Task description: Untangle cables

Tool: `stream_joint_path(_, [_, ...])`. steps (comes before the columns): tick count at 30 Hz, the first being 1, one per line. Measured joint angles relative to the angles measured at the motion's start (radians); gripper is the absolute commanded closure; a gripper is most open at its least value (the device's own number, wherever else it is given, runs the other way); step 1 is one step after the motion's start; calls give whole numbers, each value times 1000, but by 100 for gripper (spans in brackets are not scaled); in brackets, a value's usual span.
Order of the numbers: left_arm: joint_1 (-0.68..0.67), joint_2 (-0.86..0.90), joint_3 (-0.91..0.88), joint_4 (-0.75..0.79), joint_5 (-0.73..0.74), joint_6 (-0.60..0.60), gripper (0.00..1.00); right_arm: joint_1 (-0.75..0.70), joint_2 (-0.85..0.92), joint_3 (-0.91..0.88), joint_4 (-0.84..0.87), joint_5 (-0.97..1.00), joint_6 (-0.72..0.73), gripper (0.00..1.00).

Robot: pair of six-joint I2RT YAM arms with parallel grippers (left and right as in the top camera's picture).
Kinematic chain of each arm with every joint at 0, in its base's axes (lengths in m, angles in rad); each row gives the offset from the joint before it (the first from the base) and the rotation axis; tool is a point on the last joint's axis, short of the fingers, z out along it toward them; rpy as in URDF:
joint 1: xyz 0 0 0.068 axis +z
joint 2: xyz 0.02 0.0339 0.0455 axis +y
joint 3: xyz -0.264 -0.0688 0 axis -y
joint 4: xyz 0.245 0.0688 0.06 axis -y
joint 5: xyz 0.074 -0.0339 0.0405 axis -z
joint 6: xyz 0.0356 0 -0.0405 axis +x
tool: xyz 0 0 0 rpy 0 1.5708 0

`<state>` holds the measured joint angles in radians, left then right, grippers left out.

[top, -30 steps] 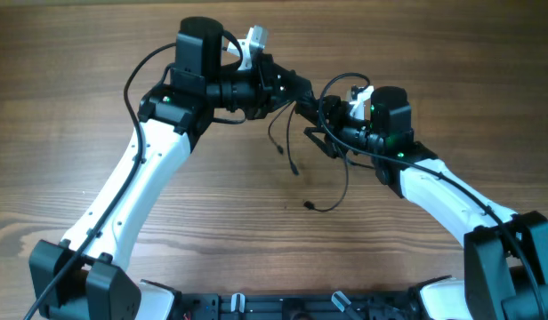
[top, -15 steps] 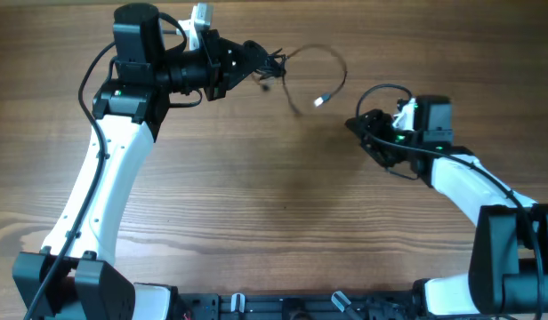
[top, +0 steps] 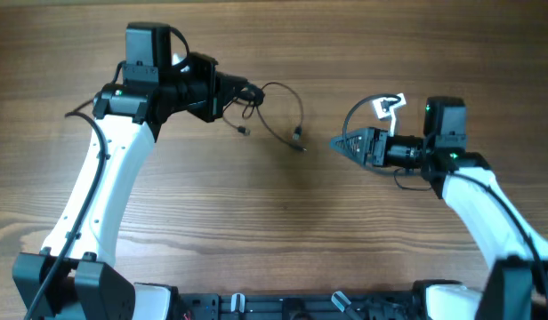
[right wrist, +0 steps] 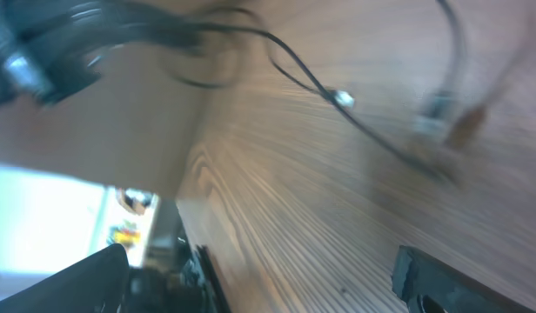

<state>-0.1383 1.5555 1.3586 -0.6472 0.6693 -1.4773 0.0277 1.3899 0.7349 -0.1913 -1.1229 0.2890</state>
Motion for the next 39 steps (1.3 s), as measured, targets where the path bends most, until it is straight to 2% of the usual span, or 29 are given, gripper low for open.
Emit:
stream_joint_path(3, [0,0,0,-68,-41,-119,96,82,-95,0,43,36,-23,0])
stream_joint_path(7, [-16,0,0,-122,-67,-237,96,269,-121,0,213,160,0,1])
stream_joint_path(8, [-27,0,0,-131,-71,-253,96,320,-117,0,241,213,4,4])
stream_joint_path(11, [-75,0,0,-135,-71,-283,96,456,-86,0,296,418,26,30])
stream_joint_path(12, [-94,0,0,-135,-71,-288,96,489,-70,0,320,497,50,33])
stream_joint_path(17, [-145,0,0,-135,-71,-294,96,546,-11,0,359,749,208,35])
stream_joint_path(18, [-150,0,0,-135,-71,-295,96,546,1,0,359,785,235,39])
stream_joint_path(19, [-156,0,0,-135,-71,-295,96,546,6,0,360,795,242,51])
stream_joint_path(20, [-162,0,0,-135,-71,-296,96,546,19,0,364,826,268,68])
stream_joint_path(23, [-175,0,0,-135,-71,-298,96,546,28,0,396,840,303,94])
stream_joint_path(28, [-179,-5,1,-132,-109,-309,96,545,38,-1,408,744,376,96])
stream_joint_path(34, [-153,-6,1,-176,-224,-316,96,519,37,-1,374,485,388,96])
stream_joint_path(39, [-108,-6,2,-355,-366,-317,96,362,-63,-1,354,244,339,96])
